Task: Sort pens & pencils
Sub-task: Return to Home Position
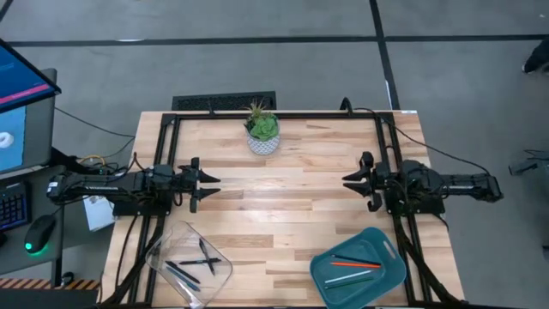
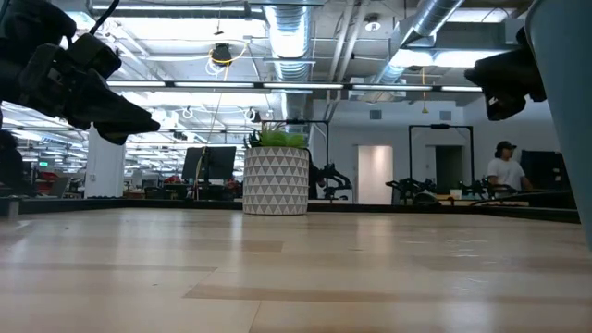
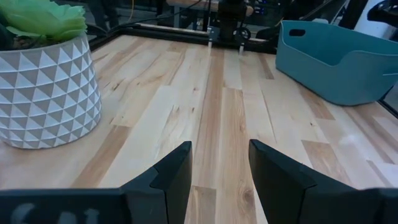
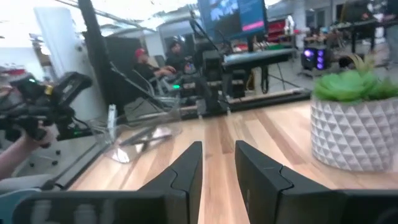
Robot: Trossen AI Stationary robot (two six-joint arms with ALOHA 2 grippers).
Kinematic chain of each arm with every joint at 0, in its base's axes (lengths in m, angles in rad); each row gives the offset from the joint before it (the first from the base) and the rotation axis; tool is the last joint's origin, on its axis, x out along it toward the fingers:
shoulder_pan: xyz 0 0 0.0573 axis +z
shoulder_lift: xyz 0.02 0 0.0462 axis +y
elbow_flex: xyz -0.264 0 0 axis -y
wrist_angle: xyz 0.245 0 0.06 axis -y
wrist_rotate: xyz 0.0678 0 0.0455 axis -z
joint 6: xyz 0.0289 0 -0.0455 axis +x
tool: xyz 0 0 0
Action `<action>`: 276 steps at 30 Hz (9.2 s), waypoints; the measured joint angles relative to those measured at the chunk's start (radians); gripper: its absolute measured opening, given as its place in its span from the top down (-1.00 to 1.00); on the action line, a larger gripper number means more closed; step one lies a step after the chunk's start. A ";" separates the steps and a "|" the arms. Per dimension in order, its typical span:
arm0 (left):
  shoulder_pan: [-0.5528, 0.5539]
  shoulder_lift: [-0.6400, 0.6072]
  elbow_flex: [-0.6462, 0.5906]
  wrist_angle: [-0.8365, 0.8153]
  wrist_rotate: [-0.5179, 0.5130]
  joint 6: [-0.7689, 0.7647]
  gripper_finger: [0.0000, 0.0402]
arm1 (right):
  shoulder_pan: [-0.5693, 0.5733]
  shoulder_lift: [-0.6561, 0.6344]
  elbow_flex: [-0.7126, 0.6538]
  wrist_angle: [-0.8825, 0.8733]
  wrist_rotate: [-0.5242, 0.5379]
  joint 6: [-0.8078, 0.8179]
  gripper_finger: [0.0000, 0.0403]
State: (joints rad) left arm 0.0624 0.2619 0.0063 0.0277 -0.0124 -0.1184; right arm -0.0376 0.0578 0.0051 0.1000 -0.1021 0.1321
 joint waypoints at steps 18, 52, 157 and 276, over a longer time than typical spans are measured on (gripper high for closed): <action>0.000 0.000 0.000 0.000 0.000 0.000 0.26 | 0.025 0.001 0.000 -0.088 0.109 -0.027 0.41; 0.000 0.000 0.000 0.000 -0.001 0.001 0.26 | -0.015 0.003 0.000 -0.088 0.104 0.065 0.41; 0.000 0.000 0.000 0.000 -0.001 0.115 0.26 | -0.016 0.224 0.001 -0.092 0.103 -0.106 0.41; 0.000 0.000 0.000 0.001 -0.001 0.115 0.26 | -0.015 0.224 0.001 -0.092 0.103 -0.106 0.41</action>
State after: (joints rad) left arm 0.0625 0.2622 0.0063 0.0282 -0.0137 -0.0036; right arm -0.0529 0.2813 0.0059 0.0078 0.0006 0.0261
